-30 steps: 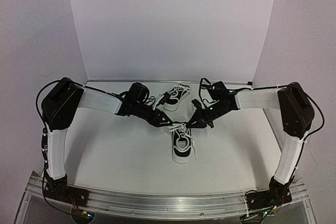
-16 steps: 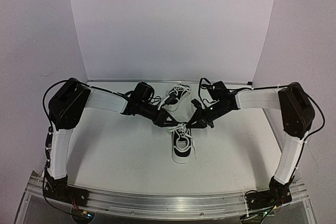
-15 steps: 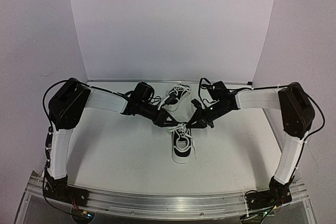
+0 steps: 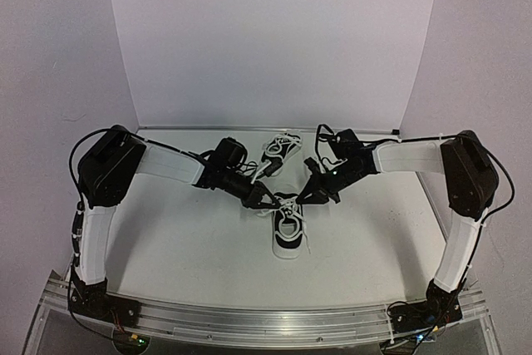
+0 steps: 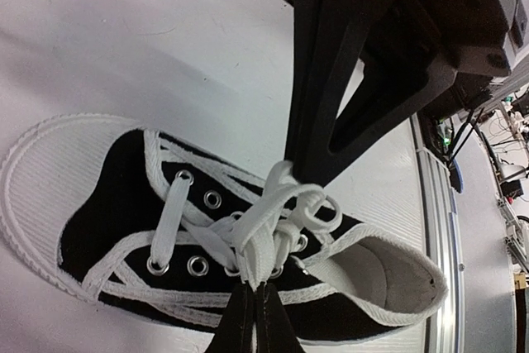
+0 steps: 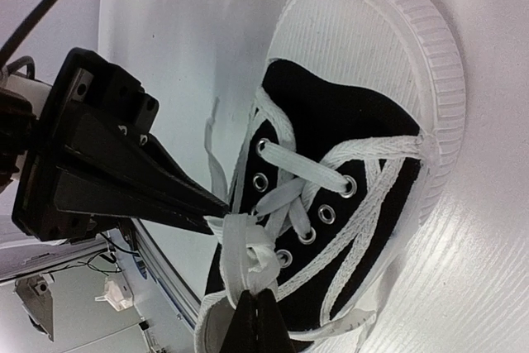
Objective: Tie the shoes
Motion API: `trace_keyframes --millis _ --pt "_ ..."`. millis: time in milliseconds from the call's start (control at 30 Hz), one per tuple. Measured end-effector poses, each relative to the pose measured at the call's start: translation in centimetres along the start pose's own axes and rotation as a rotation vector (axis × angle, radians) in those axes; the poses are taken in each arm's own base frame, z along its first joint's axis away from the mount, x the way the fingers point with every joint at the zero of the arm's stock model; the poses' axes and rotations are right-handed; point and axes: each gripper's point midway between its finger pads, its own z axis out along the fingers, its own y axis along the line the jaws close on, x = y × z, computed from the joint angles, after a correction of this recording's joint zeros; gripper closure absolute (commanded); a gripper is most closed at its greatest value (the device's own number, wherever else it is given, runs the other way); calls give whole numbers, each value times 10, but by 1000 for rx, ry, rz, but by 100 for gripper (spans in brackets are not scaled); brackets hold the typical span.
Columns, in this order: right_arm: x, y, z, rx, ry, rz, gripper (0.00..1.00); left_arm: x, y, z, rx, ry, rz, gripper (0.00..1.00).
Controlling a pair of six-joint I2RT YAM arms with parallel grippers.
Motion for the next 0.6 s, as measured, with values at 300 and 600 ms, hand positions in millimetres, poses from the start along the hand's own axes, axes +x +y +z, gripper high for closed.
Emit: trace_keyframes --millis 300,600 --pt "-5 -4 -11 45 -52 9 100 8 -4 -14 -65 9 -10 100" --pt "-3 -21 -20 93 -81 44 100 -2 -4 -26 -123 -5 4 100"
